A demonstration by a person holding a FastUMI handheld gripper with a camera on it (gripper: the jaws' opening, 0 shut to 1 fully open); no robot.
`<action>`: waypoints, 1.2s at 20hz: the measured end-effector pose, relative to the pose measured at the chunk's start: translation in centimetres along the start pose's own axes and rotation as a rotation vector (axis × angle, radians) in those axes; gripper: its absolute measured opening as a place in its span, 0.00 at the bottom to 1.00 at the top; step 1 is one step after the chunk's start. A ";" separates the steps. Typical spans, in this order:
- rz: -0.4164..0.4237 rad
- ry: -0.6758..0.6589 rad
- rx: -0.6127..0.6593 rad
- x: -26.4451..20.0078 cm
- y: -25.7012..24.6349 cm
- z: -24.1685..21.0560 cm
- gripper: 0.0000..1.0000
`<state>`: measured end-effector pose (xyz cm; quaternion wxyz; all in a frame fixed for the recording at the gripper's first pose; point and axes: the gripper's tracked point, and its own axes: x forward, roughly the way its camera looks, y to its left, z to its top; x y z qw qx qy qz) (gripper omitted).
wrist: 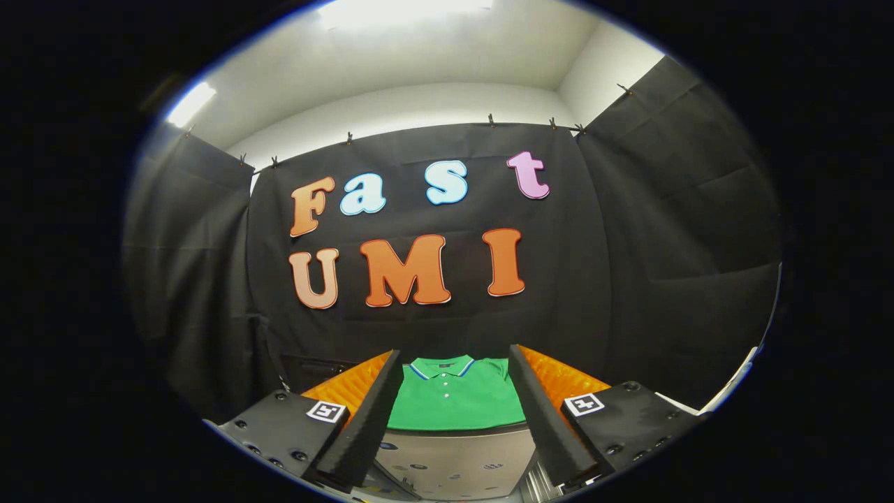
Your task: Put the clothes into the washing machine and then close the washing machine lid.
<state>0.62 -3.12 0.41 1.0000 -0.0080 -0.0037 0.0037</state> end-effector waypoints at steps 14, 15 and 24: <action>-0.007 0.021 -0.048 6.2 1.5 0.2 0.98; -0.020 0.036 -0.054 6.6 1.6 -0.1 0.98; -0.063 0.055 -0.038 12.8 3.7 -0.9 0.98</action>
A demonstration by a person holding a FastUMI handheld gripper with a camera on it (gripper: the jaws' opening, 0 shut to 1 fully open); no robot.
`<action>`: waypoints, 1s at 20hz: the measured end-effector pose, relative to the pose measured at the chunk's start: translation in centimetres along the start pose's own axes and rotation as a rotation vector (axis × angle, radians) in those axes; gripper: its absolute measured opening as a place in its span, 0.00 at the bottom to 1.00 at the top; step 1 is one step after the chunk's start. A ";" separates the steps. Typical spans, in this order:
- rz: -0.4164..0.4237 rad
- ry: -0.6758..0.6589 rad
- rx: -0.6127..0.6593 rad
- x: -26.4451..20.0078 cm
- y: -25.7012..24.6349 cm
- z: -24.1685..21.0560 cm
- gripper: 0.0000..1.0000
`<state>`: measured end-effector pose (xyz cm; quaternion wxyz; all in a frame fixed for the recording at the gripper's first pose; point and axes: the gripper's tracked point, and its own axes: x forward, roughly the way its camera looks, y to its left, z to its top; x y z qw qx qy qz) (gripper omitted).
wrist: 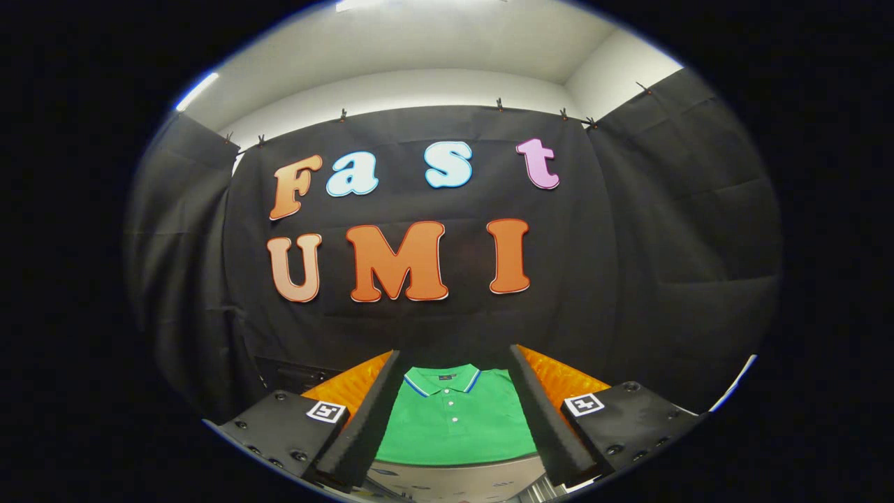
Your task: Put the clothes into the washing machine and then close the washing machine lid.
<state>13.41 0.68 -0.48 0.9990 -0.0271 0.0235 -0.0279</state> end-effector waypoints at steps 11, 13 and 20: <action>0.030 0.290 -0.062 13.6 0.7 -9.2 0.98; 0.039 0.370 -0.029 16.0 0.6 -12.0 0.98; 0.031 0.595 -0.033 19.2 -0.4 -19.0 0.99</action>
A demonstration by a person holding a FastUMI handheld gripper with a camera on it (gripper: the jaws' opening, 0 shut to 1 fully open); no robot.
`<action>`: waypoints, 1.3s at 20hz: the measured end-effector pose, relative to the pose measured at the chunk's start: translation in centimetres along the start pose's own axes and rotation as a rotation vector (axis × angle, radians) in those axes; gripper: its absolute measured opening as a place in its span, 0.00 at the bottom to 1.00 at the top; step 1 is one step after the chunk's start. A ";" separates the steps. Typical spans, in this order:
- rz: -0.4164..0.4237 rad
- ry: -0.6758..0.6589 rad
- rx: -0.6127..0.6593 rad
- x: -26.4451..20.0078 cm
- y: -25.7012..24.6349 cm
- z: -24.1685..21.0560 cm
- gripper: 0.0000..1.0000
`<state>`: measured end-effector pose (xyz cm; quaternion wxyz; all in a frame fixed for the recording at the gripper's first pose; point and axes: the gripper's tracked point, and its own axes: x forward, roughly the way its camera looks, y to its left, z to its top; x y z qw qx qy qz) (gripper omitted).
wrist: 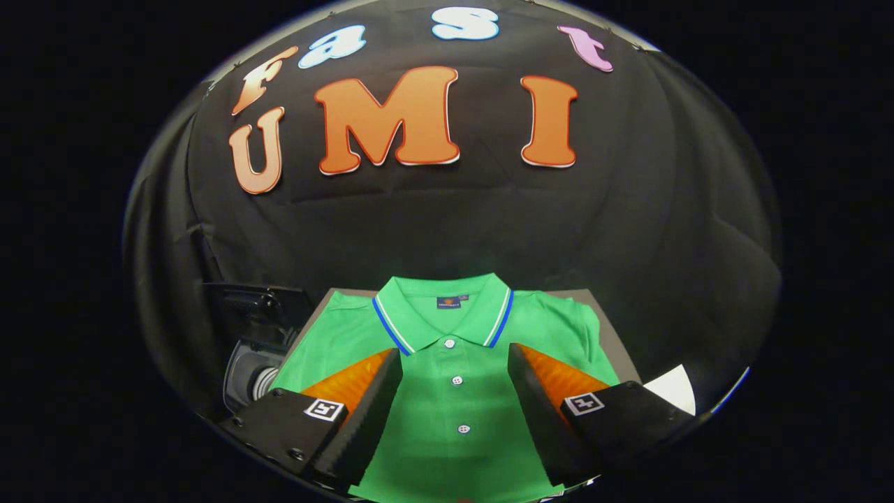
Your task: Put the clothes into the washing machine and then close the washing machine lid.
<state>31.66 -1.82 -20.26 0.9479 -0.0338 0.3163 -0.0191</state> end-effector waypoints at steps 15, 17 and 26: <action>-0.038 0.281 -0.020 3.0 -0.4 -3.2 0.97; -0.036 0.299 -0.003 2.8 -0.5 -3.2 0.90; -0.070 0.375 -0.105 3.0 -0.1 -3.8 0.29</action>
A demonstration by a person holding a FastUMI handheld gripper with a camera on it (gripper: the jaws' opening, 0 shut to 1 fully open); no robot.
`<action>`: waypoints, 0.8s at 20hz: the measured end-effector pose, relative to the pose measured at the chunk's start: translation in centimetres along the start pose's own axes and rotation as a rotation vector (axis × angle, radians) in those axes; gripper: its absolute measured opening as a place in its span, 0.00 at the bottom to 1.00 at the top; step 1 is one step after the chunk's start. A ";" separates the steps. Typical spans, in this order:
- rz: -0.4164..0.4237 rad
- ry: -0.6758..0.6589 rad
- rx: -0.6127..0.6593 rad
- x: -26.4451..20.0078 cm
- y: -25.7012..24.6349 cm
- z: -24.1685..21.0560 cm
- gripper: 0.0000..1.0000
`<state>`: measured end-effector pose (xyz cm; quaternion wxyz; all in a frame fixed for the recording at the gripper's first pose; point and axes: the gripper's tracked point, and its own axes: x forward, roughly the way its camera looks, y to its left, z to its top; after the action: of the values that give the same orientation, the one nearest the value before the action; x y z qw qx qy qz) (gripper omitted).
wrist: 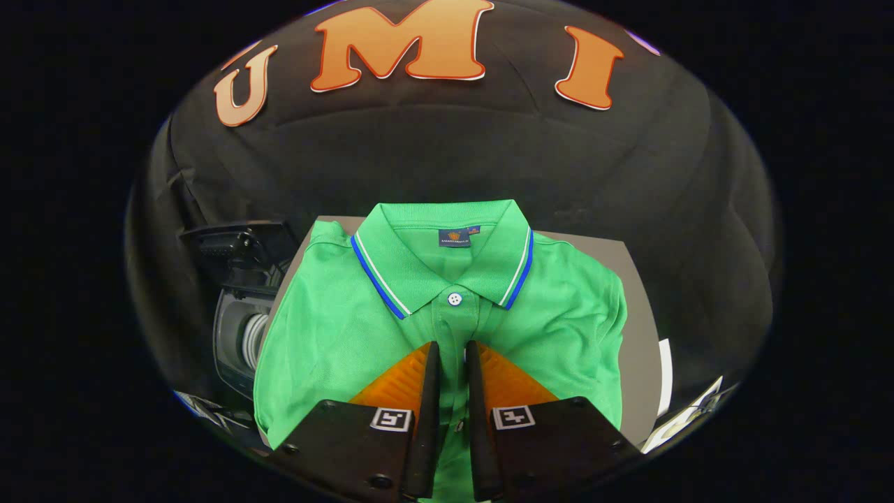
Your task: Put the clothes into the washing machine and then close the washing machine lid.
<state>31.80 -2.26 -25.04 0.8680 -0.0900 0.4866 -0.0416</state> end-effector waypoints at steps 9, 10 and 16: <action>0.028 -0.007 0.072 -0.2 0.2 0.3 0.11; 0.028 -0.018 0.067 -0.2 0.1 0.4 0.11; 0.055 -0.195 0.081 -2.7 -0.2 2.0 0.11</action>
<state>32.12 -1.77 -21.76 0.9149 -0.0450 0.4002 -0.0287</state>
